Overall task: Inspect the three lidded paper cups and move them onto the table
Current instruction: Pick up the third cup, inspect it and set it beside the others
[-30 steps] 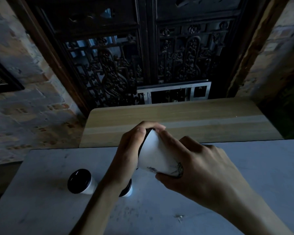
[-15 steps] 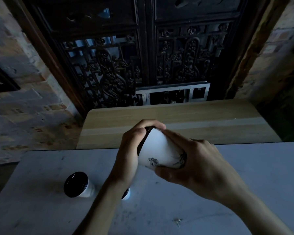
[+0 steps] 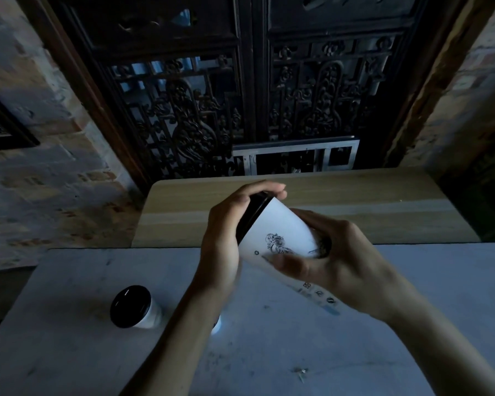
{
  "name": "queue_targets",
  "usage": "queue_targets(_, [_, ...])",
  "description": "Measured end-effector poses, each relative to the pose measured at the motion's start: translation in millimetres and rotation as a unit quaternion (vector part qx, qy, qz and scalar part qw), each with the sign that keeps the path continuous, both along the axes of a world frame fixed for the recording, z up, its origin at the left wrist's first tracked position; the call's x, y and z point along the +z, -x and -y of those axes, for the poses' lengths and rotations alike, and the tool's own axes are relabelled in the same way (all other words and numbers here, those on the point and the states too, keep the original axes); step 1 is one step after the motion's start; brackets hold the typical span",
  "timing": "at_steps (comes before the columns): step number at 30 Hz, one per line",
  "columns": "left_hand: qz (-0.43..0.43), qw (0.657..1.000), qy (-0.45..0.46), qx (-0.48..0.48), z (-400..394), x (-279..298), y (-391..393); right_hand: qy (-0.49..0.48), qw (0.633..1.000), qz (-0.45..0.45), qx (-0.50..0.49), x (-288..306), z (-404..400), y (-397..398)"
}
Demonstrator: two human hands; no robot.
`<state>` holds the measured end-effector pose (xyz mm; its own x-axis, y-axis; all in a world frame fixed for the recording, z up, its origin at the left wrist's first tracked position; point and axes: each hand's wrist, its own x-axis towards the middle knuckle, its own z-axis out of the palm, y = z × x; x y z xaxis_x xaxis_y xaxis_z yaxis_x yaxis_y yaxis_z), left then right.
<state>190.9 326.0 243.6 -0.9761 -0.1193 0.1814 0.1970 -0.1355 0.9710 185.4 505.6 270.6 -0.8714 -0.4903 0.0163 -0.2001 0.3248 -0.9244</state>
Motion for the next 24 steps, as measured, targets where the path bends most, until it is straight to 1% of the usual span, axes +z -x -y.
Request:
queue_targets(3, [0.021,1.000,0.016,-0.014,2,-3,2,0.020,0.999,0.050,0.005,-1,-1,0])
queue_targets(6, [0.030,0.998,0.018,-0.052,9,-5,3,0.067,0.986,0.150,0.017,-2,-1,0])
queue_targets(8, [0.022,0.999,-0.001,-0.047,9,-4,2,0.107,0.971,0.214,0.013,0,0,1])
queue_targets(12, [-0.001,1.000,0.009,-0.020,2,-8,2,0.128,0.963,0.237,0.013,0,0,4])
queue_targets(15, [-0.008,0.999,0.011,-0.037,4,-10,5,0.131,0.958,0.255,0.022,-4,-1,5])
queue_targets(19, [-0.023,0.998,-0.015,-0.054,4,-6,10,0.175,0.927,0.328,0.041,-10,-5,10])
queue_targets(24, [-0.048,0.998,0.008,-0.047,1,-8,12,0.203,0.915,0.344,0.053,-20,-7,12])
